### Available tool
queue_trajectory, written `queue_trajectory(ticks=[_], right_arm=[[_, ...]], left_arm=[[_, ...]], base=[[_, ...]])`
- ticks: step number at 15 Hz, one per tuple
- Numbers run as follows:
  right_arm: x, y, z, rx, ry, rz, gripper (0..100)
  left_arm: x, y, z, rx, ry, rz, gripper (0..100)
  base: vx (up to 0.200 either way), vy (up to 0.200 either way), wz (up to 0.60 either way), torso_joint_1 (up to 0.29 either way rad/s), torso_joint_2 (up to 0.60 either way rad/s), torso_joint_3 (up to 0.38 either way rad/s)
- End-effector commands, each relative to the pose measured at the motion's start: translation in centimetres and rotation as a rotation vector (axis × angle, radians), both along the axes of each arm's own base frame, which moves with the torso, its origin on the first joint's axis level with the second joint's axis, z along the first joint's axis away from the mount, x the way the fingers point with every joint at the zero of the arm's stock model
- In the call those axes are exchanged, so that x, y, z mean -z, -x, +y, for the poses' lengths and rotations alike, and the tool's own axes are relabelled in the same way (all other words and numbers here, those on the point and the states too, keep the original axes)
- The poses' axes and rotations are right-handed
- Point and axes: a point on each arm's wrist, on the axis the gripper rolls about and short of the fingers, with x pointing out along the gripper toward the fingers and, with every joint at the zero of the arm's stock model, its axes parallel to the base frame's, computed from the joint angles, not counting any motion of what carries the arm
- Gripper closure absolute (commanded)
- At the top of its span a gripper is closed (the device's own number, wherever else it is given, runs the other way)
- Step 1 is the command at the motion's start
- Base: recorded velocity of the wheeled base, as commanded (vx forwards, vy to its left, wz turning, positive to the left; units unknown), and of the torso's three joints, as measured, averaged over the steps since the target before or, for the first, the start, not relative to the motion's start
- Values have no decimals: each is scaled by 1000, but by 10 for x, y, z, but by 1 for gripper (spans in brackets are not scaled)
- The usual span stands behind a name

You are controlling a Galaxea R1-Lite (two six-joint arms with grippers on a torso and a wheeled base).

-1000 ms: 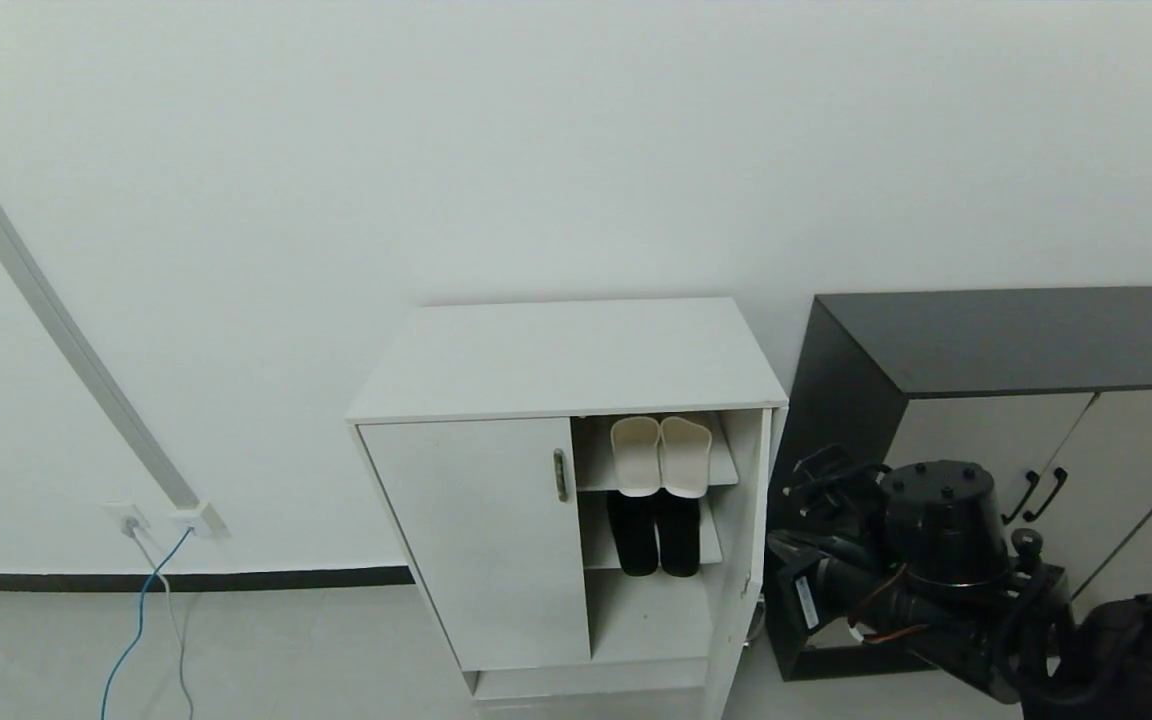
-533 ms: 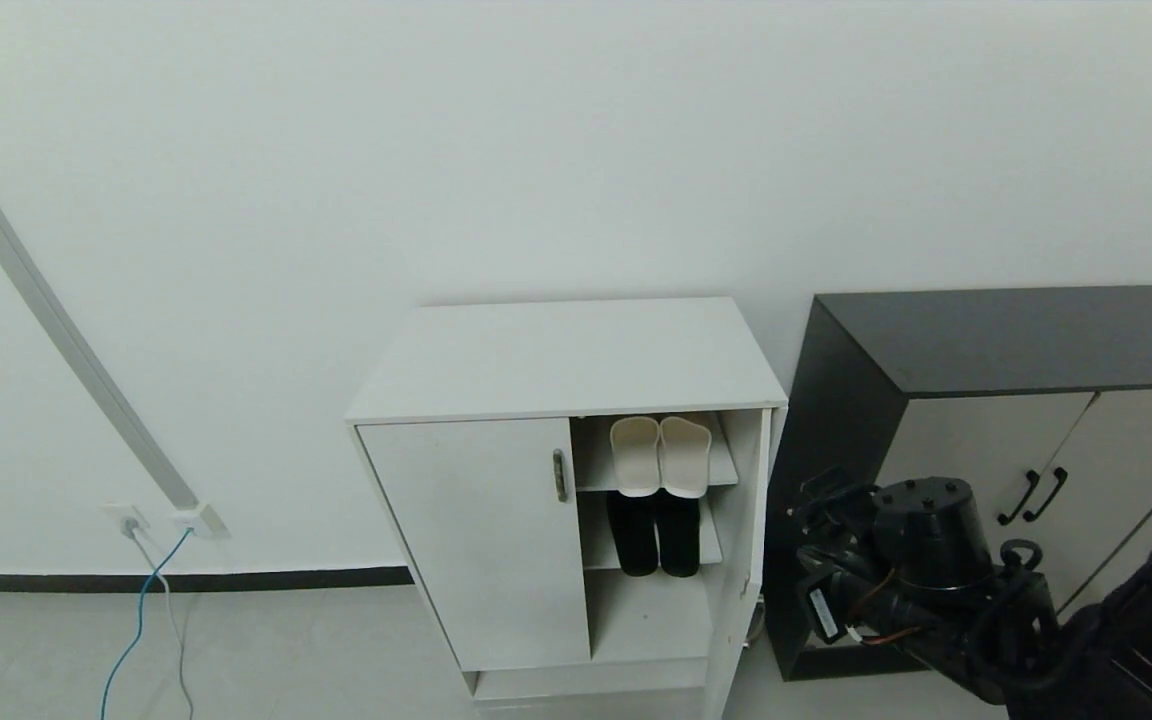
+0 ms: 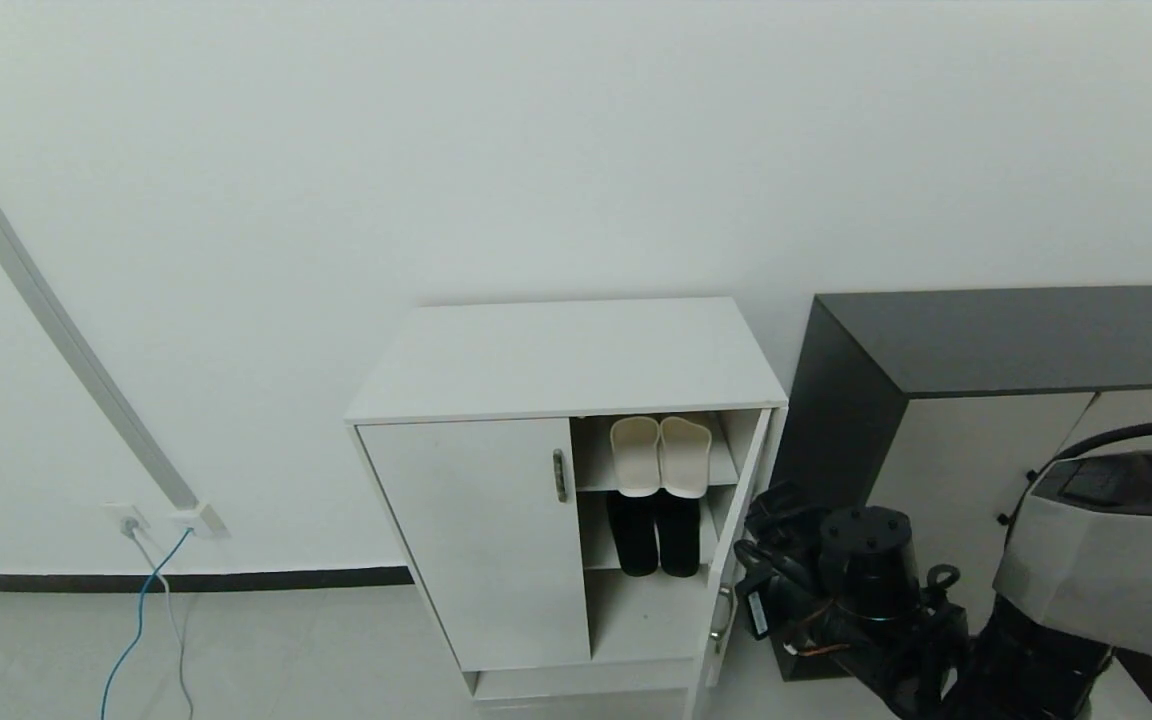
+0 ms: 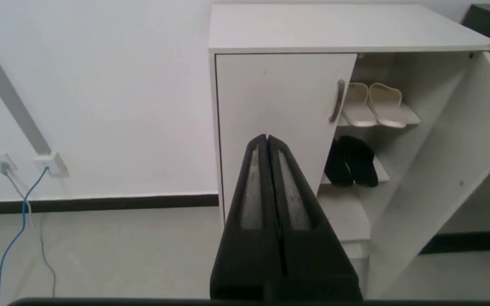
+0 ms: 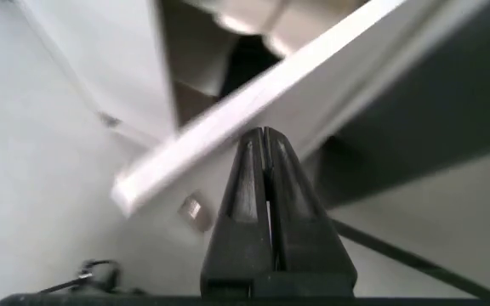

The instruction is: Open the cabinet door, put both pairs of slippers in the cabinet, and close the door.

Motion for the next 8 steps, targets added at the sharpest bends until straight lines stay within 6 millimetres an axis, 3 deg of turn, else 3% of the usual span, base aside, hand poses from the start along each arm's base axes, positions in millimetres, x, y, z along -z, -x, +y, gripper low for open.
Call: queue_trajectory(ticks=[1, 5, 8], right_arm=[[7, 0, 4, -29, -28, 11, 100], [3, 4, 3, -161, -200, 37, 100], [8, -1, 0, -152, -202, 55, 100]], left_arm=[[0, 0, 0, -1, 0, 0, 100], [0, 0, 0, -2, 0, 0, 100], [0, 0, 0, -2, 0, 0, 100]], base=[[0, 0, 0, 0, 0, 0], [0, 0, 0, 0, 0, 0], [0, 0, 0, 0, 0, 0]])
